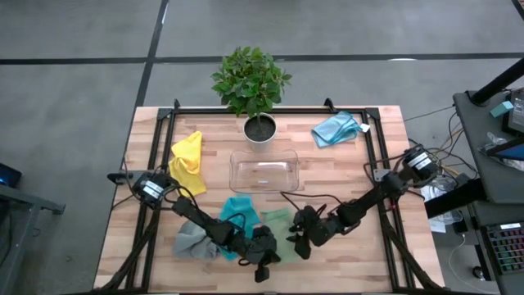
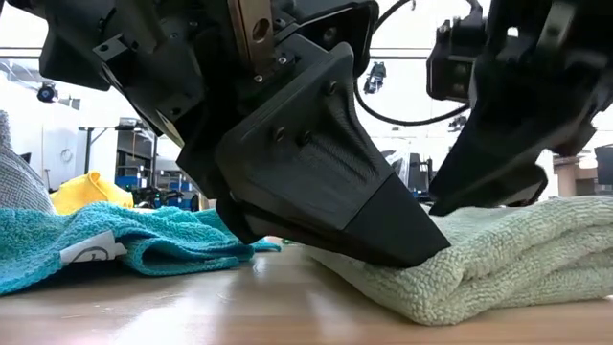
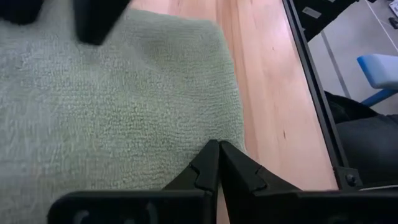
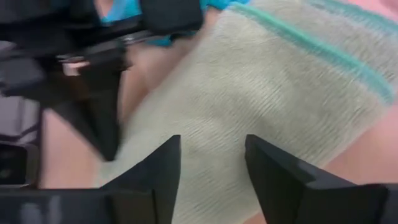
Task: Fold microfiber towels
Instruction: Put the folded green towel into the transparent bin
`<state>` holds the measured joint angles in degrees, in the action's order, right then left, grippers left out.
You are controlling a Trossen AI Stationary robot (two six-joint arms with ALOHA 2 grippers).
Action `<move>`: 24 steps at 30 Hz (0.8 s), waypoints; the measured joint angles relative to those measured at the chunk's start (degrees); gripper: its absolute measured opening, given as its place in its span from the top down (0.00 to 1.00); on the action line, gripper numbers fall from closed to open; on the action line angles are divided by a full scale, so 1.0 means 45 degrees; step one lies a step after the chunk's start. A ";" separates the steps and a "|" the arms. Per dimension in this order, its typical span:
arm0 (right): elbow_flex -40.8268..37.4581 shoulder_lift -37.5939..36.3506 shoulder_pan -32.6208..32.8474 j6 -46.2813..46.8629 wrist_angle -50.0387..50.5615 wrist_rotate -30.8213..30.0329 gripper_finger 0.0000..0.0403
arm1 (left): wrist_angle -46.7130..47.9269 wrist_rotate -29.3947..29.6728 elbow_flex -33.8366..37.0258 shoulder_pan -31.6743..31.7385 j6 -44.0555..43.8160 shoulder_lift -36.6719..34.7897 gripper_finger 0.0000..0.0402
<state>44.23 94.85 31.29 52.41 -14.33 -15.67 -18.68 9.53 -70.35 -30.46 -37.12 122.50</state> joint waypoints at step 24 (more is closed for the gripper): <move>-0.0068 -0.0209 -0.0272 0.2077 0.1450 0.0221 0.19 | -0.0086 0.0237 0.0019 0.0010 0.0002 0.0000 1.00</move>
<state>43.92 93.90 30.07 61.75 -7.81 -14.67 -19.07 10.59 -70.26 -30.41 -37.11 122.50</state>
